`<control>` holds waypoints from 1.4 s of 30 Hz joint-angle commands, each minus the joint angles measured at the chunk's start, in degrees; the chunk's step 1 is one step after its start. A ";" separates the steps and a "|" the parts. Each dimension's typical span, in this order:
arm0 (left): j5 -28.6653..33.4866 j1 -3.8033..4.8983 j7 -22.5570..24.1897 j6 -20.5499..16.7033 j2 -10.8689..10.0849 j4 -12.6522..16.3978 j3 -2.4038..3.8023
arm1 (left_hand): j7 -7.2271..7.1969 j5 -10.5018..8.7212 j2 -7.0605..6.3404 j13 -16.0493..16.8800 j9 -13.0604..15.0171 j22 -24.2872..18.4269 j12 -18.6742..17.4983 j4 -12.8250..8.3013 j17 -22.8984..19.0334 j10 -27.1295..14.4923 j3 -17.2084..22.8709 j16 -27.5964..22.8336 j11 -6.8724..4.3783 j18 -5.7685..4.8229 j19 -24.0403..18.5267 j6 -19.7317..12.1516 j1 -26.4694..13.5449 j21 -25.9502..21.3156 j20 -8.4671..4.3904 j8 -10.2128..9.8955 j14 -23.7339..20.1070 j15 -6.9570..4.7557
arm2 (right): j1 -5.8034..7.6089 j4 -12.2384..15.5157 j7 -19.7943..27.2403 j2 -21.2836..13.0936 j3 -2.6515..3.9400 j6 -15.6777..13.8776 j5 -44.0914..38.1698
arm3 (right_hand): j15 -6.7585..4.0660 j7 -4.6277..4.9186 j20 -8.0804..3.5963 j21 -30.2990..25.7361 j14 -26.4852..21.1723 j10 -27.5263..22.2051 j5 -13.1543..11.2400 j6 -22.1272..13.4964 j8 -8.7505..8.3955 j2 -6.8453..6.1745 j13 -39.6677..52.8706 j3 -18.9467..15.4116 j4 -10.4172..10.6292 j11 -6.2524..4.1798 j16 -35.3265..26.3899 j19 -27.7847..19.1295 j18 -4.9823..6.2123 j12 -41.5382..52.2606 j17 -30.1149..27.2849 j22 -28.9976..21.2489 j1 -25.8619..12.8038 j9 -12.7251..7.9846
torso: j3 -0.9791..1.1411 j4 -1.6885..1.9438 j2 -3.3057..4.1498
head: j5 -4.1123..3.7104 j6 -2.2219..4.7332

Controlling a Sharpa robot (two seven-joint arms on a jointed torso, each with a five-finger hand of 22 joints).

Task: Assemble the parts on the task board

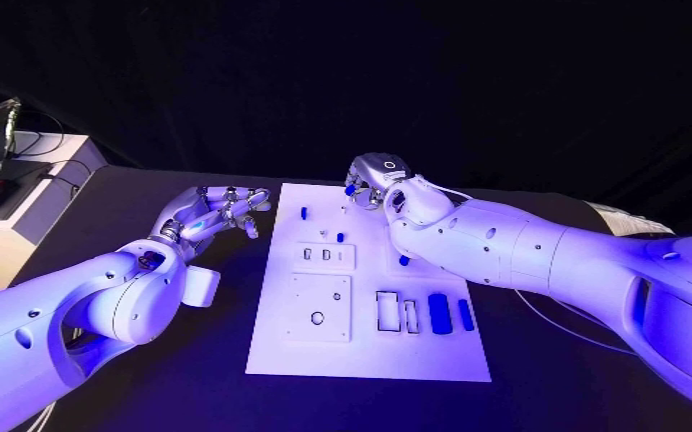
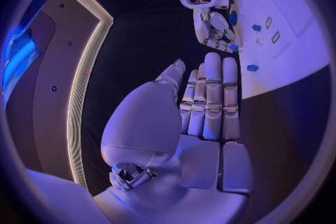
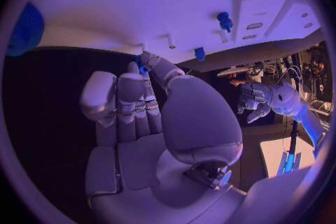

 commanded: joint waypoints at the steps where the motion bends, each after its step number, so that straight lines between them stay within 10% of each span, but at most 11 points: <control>1: -0.26 0.05 0.20 1.37 0.08 0.09 0.07 | -0.03 0.00 -0.07 0.08 0.01 -0.05 0.22 -0.29 -0.09 -0.27 -0.13 0.17 0.08 1.17 -0.40 -0.45 0.12 0.17 0.06 0.04 -0.32 0.06 | -0.25 -0.26 0.10 0.17 -0.15 2.46 -0.74 | -0.31 -0.81 -0.04 -0.10 0.21 1.28 0.13 1.42 0.34 0.70 0.03 0.43 0.05 -0.96 -0.02 1.61 0.57 0.26 0.01 6.70 0.46 3.21 | -0.11 0.09 0.09 | 0.01 -0.01; 42: -0.30 0.06 -0.09 1.46 0.17 -0.82 0.12 | -0.03 0.00 -0.04 0.08 0.01 -0.25 0.23 -0.42 -0.21 -0.30 -0.04 0.24 0.08 1.19 -0.43 -0.48 0.15 0.30 0.08 0.05 -0.34 0.06 | -0.31 0.96 0.42 -0.70 -0.17 2.24 -1.32 | -0.32 -0.84 -0.06 -0.23 0.22 1.30 0.19 1.52 0.33 0.60 0.02 0.58 -0.09 -0.97 -0.04 1.68 0.52 0.25 0.06 6.72 0.23 3.20 | -0.12 0.06 0.47 | 0.52 0.37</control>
